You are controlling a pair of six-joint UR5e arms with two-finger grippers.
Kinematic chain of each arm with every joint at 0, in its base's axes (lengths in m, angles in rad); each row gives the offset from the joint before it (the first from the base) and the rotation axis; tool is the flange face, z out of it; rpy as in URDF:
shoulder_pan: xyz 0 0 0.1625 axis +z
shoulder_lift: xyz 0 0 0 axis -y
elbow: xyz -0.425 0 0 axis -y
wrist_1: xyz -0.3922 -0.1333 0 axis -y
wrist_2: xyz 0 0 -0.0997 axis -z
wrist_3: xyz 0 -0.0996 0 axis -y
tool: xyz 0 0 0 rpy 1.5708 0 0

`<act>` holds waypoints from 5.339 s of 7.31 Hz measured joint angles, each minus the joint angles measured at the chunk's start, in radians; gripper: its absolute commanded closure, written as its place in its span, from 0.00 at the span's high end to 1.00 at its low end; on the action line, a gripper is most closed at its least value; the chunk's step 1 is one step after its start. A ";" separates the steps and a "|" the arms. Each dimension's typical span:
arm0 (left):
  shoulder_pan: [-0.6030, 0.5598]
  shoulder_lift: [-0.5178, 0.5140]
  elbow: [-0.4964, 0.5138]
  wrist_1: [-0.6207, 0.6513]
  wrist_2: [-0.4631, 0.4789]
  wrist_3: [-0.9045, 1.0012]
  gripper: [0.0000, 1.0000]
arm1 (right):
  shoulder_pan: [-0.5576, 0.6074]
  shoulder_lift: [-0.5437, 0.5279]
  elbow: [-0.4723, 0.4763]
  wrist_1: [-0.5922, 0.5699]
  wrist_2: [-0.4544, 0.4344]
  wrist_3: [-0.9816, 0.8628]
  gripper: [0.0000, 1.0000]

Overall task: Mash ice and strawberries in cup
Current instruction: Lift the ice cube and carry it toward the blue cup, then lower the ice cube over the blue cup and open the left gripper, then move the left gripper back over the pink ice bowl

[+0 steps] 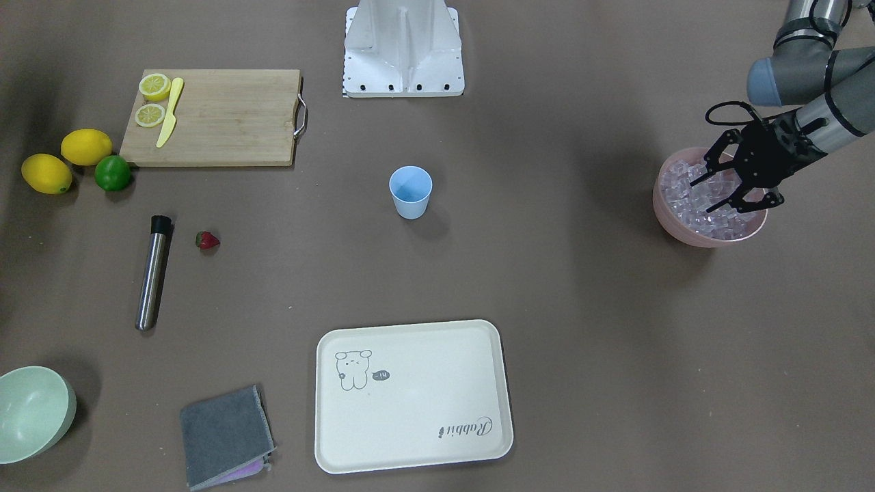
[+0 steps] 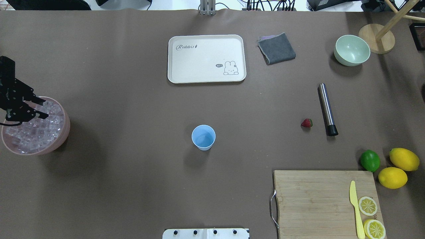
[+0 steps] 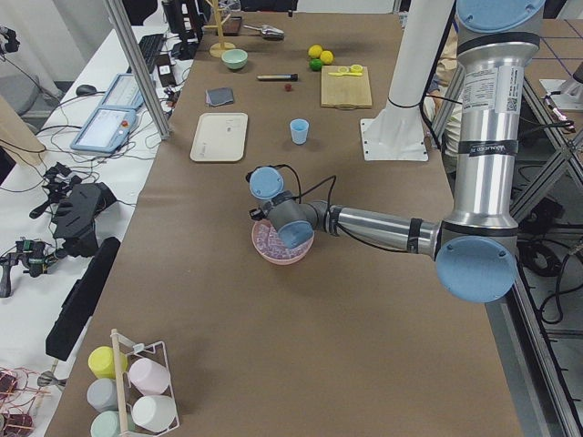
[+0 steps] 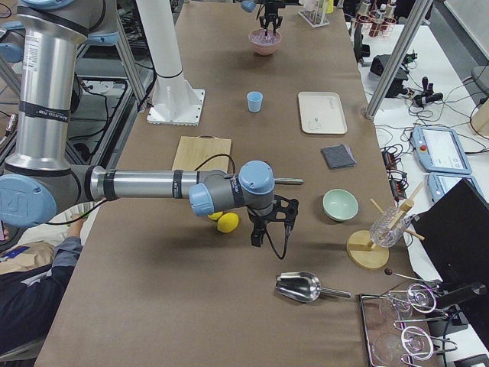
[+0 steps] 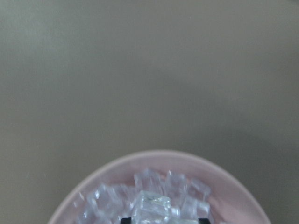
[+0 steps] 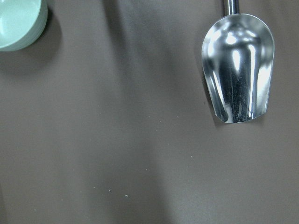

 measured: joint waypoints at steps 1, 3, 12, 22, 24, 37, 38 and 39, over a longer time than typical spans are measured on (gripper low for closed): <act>-0.005 -0.042 -0.002 0.014 -0.014 -0.030 0.00 | 0.000 0.000 0.000 0.000 0.000 0.000 1.00; -0.003 -0.147 -0.003 0.019 -0.045 -0.178 0.00 | 0.000 0.000 -0.001 0.000 -0.001 -0.001 1.00; 0.321 -0.460 -0.005 0.005 0.217 -0.724 0.00 | 0.000 0.002 0.001 0.000 -0.007 -0.002 1.00; 0.612 -0.513 0.028 -0.022 0.604 -0.814 0.00 | 0.000 -0.012 -0.008 0.030 -0.009 -0.002 1.00; 0.627 -0.517 0.035 -0.030 0.628 -0.815 0.96 | 0.000 -0.016 -0.009 0.031 -0.009 -0.002 1.00; 0.081 -0.230 0.053 -0.113 0.027 -0.322 0.96 | 0.000 -0.028 -0.016 0.030 0.004 -0.004 1.00; 0.032 -0.173 0.055 -0.113 -0.014 -0.236 0.96 | 0.000 -0.030 -0.016 0.029 0.005 -0.004 1.00; 0.000 -0.125 0.060 -0.114 -0.036 -0.163 0.96 | 0.000 -0.031 -0.016 0.029 0.005 -0.004 1.00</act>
